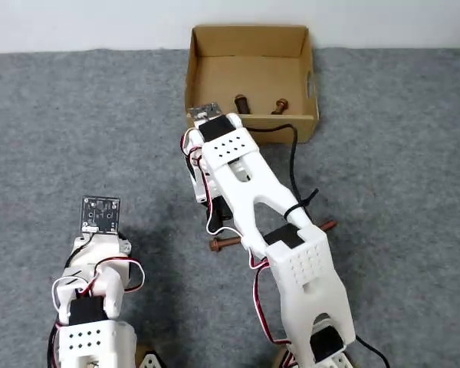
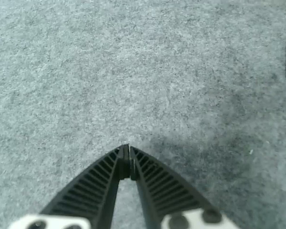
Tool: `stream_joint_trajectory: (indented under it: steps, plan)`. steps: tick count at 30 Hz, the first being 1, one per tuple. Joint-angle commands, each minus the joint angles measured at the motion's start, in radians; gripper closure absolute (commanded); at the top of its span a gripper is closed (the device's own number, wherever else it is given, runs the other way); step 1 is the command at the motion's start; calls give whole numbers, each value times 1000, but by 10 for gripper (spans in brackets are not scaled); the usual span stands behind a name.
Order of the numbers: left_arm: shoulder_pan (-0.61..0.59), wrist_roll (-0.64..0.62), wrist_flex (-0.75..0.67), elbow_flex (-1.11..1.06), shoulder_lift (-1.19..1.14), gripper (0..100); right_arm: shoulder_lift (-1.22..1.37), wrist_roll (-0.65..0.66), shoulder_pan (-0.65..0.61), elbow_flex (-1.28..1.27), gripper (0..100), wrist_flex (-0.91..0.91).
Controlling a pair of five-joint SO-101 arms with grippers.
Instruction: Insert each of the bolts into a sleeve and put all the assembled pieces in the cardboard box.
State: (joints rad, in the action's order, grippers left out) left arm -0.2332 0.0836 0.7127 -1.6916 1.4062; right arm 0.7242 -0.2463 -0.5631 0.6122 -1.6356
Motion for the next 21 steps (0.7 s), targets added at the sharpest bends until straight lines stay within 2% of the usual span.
stream_joint_trajectory:
  steps: [1,8,13,15,21]
  plan:
    - [-6,8,-20,5,9,995,15,-9,-10,46,829,15]
    - [-6,8,-20,5,9,995,96,-9,28,46,837,58]
    - [-6,8,-20,5,9,995,114,-9,30,46,998,56]
    - [-6,8,-20,5,9,995,108,-9,30,46,969,54]
    - [-6,8,-20,5,9,995,13,-11,31,86,991,-27]
